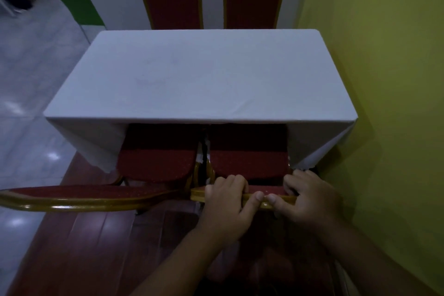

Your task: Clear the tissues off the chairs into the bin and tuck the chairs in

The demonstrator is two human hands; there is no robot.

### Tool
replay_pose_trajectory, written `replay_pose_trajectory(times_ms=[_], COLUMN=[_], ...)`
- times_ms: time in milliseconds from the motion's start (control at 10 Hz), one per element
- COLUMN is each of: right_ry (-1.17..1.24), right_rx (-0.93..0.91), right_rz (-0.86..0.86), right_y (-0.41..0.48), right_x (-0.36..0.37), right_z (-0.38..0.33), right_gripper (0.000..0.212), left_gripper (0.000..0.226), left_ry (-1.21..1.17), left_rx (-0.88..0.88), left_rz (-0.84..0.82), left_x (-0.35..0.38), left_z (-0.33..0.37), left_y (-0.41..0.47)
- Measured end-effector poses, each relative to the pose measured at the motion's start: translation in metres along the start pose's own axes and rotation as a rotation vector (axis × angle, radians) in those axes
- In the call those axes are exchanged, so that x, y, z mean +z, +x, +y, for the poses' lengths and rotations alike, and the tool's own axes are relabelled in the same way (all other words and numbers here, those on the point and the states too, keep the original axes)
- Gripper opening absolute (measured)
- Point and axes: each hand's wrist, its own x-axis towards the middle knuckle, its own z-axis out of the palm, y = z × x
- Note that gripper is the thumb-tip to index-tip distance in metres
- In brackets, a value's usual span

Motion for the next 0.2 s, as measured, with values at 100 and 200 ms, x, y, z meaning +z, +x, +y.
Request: replay_pose_trajectory(times_ms=[100, 200], right_ry=[0.011, 0.053], right_rx=[-0.006, 0.093], right_rz=[-0.073, -0.132], right_y=[0.005, -0.003], right_x=[-0.008, -0.015], right_z=[0.000, -0.016], right_gripper=[0.050, 0.046], left_gripper=[0.025, 0.027], left_ry=[-0.131, -0.258], left_rx=[0.006, -0.048], left_rz=[-0.092, -0.179], left_x=[-0.011, -0.038], left_z=[-0.011, -0.037], left_y=[0.000, -0.004])
